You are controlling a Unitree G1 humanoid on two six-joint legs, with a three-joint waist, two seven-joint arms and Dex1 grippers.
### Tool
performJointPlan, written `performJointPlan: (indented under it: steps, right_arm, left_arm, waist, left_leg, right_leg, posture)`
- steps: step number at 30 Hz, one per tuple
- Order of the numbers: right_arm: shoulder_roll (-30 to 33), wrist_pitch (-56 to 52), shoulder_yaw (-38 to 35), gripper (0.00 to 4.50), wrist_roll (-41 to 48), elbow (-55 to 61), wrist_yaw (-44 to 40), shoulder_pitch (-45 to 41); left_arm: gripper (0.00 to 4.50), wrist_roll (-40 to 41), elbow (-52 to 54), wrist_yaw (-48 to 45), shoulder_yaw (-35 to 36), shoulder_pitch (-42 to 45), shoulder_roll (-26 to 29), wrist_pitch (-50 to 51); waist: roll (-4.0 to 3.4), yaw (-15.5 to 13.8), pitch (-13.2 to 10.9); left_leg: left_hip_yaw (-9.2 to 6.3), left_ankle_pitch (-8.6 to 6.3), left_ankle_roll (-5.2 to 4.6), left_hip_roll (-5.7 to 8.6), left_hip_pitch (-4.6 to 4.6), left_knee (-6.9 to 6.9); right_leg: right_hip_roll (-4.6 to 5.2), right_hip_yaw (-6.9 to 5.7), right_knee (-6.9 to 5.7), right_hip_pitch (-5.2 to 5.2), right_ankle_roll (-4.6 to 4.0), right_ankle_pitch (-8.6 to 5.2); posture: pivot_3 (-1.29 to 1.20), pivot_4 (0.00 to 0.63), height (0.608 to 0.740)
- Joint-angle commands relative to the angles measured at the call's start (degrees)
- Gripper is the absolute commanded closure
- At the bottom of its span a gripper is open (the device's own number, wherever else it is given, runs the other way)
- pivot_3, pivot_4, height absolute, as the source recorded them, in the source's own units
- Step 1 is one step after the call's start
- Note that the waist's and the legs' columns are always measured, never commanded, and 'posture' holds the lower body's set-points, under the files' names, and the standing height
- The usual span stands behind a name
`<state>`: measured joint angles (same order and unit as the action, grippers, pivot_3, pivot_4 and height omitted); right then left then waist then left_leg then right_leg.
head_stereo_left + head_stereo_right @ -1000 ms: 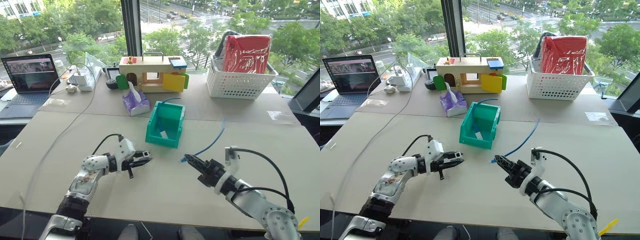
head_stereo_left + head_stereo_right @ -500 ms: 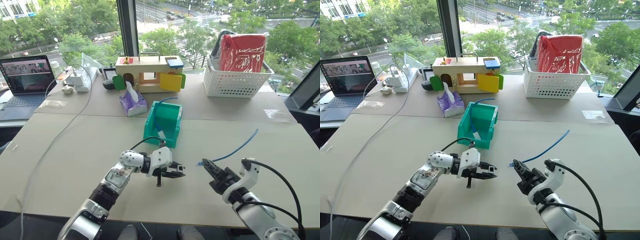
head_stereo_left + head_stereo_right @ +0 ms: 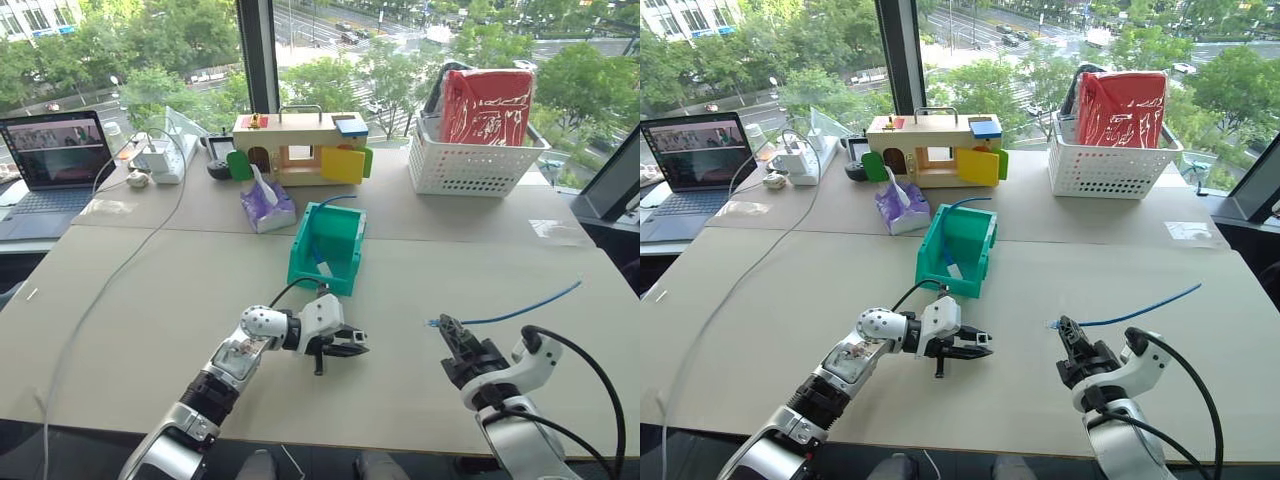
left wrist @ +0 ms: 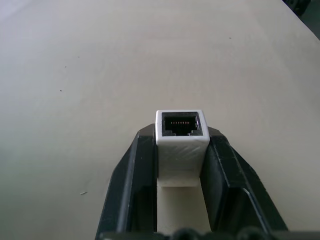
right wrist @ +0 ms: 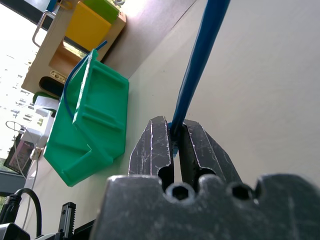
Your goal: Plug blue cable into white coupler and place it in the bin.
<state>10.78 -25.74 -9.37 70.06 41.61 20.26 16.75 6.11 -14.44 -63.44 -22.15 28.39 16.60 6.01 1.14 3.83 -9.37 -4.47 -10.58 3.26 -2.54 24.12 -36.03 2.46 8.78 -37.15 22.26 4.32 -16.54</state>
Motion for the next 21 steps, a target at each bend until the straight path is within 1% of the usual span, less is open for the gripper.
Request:
performJointPlan:
  steps: [1,2,4,5,6,17,20,21]
  right_arm:
    - [1.0,-0.6,-0.1,4.5,1.3,1.3,-0.3,-0.5]
    - [1.2,-0.7,0.0,4.5,1.4,1.1,-0.4,-0.7]
    - [1.6,-1.0,0.2,4.5,1.7,1.0,-0.6,-1.0]
    - [1.8,-1.2,0.3,4.5,1.8,1.0,-0.7,-1.1]
    - [1.9,-1.4,0.4,4.5,1.8,1.0,-0.7,-1.3]
    - [2.6,-2.0,0.5,4.5,2.1,1.0,-0.8,-1.5]
    - [3.1,-2.4,0.5,4.5,2.2,1.0,-0.9,-1.6]
    - [3.3,-2.6,0.5,4.5,2.3,1.0,-1.0,-1.7]
  left_arm:
    - [1.8,1.1,2.4,-0.4,0.9,-0.7,0.6,0.8]
    - [1.38,1.2,2.7,-0.4,0.9,-0.8,0.7,1.0]
    - [0.7,1.4,3.1,-0.5,0.8,-1.1,1.0,1.1]
    - [0.46,1.3,3.2,-0.4,0.8,-1.1,1.1,1.0]
    - [0.06,1.2,3.3,-0.3,0.7,-1.2,1.1,1.0]
    - [0.06,0.8,2.0,-0.2,0.4,-0.7,0.3,0.0]
    - [0.79,0.8,1.7,-1.1,0.0,-0.5,0.5,0.4]
    - [1.19,0.9,1.6,-1.8,-0.2,-0.5,0.7,0.3]
  waist:
    - [0.0,0.0,0.0]
    - [0.0,0.0,0.0]
    - [0.0,0.0,0.0]
    - [0.0,0.0,0.0]
    - [0.0,0.0,0.0]
    - [0.0,0.0,0.0]
    - [0.0,0.0,0.0]
    - [0.0,0.0,0.0]
  left_leg:
    - [0.0,0.0,0.0,0.0,0.0,0.02]
    - [0.0,0.0,0.0,-0.01,0.0,0.02]
    - [0.0,0.0,0.0,0.0,0.0,0.02]
    - [0.0,0.0,0.0,0.0,0.0,0.02]
    - [0.0,0.0,0.0,0.0,0.0,0.02]
    - [0.0,0.0,0.0,0.0,0.0,0.01]
    - [0.0,0.0,0.0,0.0,0.0,0.01]
    - [0.0,0.0,0.0,0.0,0.0,0.01]
  right_leg:
    - [0.0,0.0,0.0,0.01,-0.02,0.0]
    - [0.0,0.0,0.0,0.01,-0.05,0.02]
    - [0.0,0.0,0.0,0.01,-0.09,0.04]
    - [0.0,0.0,0.0,0.01,-0.09,0.04]
    - [0.0,0.0,0.0,0.01,-0.09,0.04]
    - [0.0,0.0,0.0,0.01,-0.09,0.04]
    - [0.0,0.0,0.0,0.01,-0.09,0.04]
    - [0.0,0.0,0.0,0.01,-0.09,0.04]
  posture:
    - [0.0,0.15,0.734]
    - [0.0,0.15,0.734]
    - [0.0,0.15,0.734]
    - [0.0,0.15,0.734]
    - [0.0,0.15,0.734]
    - [0.0,0.15,0.734]
    - [0.0,0.15,0.734]
    - [0.0,0.15,0.734]
